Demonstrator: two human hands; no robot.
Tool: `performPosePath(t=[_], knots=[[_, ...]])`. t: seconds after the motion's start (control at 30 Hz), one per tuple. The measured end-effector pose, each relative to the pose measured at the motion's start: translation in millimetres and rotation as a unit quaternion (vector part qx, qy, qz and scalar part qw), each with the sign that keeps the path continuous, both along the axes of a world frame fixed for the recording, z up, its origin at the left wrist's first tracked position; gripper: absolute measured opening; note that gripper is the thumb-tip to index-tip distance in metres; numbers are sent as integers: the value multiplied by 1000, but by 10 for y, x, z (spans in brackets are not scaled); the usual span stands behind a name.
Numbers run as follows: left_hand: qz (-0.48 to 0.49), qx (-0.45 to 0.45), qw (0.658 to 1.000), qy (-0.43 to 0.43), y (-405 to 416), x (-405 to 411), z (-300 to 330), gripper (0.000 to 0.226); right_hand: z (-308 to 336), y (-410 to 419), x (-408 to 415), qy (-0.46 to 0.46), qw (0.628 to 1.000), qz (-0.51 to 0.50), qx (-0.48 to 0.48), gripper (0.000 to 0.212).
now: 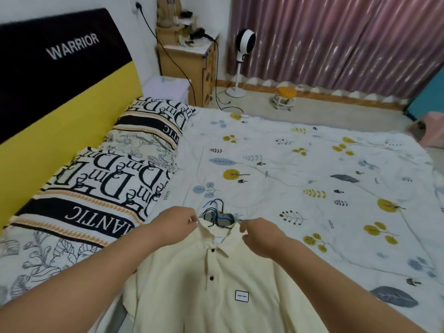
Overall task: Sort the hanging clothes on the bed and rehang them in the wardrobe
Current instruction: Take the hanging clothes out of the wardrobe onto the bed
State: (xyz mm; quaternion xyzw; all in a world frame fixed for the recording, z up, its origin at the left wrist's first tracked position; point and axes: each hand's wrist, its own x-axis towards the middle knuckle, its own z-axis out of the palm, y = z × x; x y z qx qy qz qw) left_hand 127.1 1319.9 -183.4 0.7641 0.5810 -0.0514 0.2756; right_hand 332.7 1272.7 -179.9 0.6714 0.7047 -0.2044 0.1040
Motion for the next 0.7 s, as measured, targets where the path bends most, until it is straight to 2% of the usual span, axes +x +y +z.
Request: performPosePath(t=[0.33, 0.7], knots=[[37, 11, 999, 25, -1094, -101, 1389, 38, 1261, -582, -10, 4, 990, 117, 73, 32], [166, 93, 981, 29, -2581, -318, 1992, 36, 1948, -1518, -371, 11, 954, 272, 123, 43]])
